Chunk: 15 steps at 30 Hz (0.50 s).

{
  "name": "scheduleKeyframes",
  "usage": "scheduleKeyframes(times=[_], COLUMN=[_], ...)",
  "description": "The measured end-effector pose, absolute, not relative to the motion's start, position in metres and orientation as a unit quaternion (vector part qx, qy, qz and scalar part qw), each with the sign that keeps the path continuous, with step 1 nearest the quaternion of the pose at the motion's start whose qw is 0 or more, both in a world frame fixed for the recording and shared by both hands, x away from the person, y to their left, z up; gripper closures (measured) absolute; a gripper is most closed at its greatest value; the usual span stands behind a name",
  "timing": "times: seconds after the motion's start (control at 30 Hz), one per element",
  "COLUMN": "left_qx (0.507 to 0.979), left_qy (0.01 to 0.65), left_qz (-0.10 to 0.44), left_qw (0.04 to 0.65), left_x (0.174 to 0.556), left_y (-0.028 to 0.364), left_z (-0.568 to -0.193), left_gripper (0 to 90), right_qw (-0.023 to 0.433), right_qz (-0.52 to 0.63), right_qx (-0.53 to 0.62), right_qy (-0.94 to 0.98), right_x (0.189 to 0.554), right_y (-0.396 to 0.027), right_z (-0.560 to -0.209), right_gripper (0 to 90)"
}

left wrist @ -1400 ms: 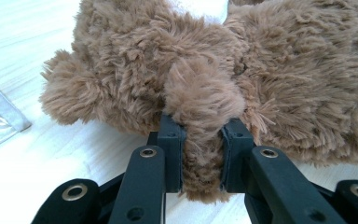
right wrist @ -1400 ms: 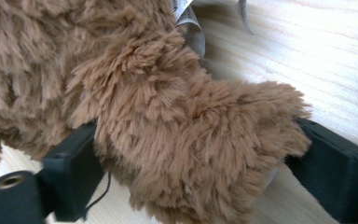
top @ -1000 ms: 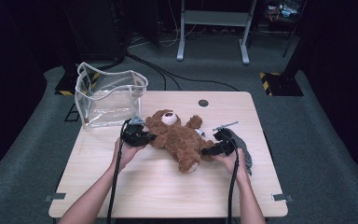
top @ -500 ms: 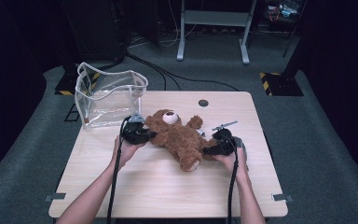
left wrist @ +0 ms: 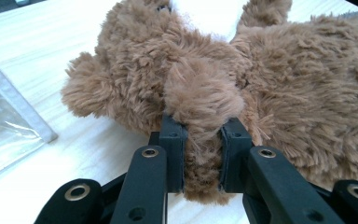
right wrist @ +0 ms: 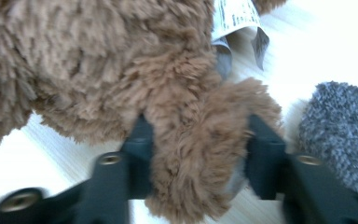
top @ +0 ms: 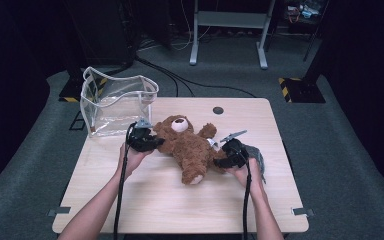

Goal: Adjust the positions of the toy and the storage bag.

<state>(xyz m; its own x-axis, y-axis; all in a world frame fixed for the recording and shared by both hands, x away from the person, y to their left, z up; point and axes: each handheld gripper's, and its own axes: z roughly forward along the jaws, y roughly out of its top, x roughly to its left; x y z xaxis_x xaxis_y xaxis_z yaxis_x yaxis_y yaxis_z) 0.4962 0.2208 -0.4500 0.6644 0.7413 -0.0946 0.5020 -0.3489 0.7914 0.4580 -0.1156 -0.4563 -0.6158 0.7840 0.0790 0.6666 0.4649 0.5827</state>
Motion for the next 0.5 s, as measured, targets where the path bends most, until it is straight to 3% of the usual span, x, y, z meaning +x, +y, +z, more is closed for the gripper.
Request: scheduleKeyframes(times=[0.17,0.5], left_qx=[0.805,0.812], left_qy=[0.374,0.35], left_qz=[0.159,0.185], left_qw=[0.432,0.429], left_x=[0.5,0.518], left_y=[0.219,0.205], left_z=[-0.44,-0.416], left_gripper=[77.7,78.0], right_qw=[0.111,0.179], right_qz=[0.305,0.325], right_qx=[0.425,0.43], right_qy=[0.845,0.823], right_x=[0.455,0.439], right_y=[-0.118,-0.114], right_z=[-0.452,-0.427], right_gripper=[67.7,70.2])
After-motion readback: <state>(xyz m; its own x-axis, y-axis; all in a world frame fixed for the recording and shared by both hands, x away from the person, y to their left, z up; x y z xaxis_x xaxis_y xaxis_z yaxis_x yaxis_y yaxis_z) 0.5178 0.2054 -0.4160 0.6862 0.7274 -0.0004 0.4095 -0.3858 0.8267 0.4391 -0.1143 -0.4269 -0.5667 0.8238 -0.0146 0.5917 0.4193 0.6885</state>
